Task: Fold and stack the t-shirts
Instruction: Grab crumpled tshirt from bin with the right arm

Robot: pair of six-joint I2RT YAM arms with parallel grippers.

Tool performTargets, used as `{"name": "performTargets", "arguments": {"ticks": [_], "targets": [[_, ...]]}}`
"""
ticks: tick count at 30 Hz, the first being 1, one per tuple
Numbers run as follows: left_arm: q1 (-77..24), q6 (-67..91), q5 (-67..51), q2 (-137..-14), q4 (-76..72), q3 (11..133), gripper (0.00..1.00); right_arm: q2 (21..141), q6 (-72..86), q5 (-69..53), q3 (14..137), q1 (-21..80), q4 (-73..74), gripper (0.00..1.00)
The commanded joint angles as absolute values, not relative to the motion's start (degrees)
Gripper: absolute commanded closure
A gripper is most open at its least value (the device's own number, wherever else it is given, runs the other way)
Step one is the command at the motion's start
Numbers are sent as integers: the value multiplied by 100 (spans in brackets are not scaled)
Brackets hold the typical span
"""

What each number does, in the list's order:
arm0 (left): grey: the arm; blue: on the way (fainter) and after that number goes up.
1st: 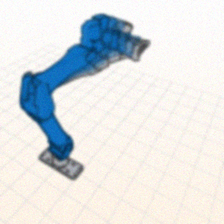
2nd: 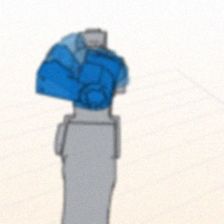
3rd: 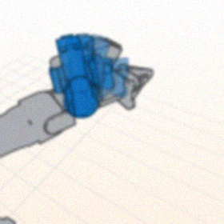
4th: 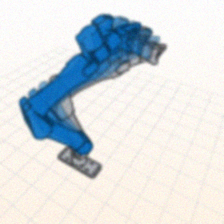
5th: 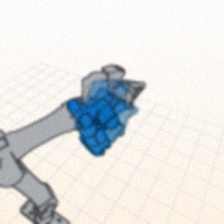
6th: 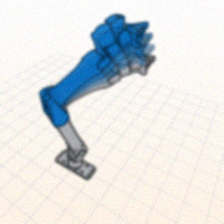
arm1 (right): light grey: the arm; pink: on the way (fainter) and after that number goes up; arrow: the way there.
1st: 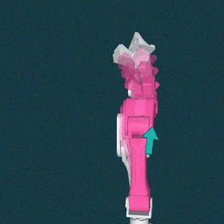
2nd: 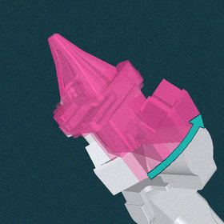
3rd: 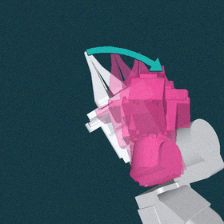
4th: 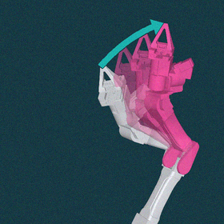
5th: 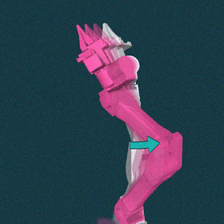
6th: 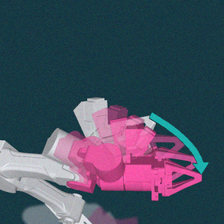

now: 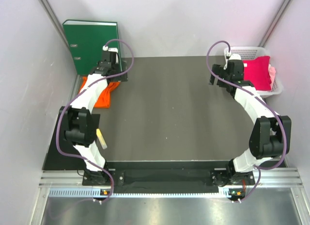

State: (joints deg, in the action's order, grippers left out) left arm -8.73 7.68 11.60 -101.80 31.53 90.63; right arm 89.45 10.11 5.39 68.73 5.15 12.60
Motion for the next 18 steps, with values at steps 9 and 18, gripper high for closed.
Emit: {"name": "performTargets", "arguments": {"ticks": [9, 18], "targets": [[-870, 1169, 1029, -10731, 3735, 9800, 1, 8323, 263, 2828, 7374, 502, 1063, 0], [-870, 1178, 616, -10959, 3744, 9729, 1, 9614, 527, 2365, 8953, -922, 2750, 0]]}}
